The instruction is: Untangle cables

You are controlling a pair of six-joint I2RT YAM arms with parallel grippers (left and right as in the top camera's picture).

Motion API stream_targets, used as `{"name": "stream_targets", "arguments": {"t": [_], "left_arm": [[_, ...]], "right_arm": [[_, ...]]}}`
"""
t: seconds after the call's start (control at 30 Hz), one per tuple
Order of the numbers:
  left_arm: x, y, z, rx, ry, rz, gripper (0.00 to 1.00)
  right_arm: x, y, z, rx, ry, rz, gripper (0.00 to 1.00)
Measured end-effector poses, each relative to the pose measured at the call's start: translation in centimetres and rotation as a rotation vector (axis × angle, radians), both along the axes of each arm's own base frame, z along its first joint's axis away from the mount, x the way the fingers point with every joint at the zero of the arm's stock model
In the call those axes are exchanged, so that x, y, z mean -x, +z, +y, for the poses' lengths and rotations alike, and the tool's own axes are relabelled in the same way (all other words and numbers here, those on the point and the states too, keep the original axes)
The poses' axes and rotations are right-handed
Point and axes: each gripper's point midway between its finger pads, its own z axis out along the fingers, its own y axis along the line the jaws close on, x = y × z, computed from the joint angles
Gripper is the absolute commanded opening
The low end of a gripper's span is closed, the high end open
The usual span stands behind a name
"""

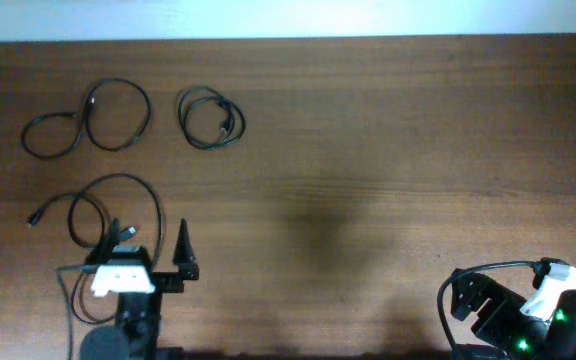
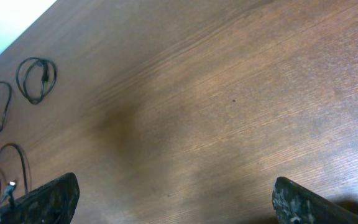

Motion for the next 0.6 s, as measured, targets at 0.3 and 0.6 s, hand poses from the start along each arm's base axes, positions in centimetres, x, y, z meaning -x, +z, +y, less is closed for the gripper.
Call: {"name": "stream_targets", "arguments": {"t": [0.3,0.6], "left_arm": [[-3.6,-10.7,0.0,0.001,0.000,0.098,0.99],[-3.6,-10.7,0.0,0.001,0.000,0.098,0.99]], "right_arm": [[0.0,0.0,0.0,0.000,0.001,-0.002,0.99],[0.0,-0.1,-0.9,0.036,-0.034,0.001,0.99]]}}
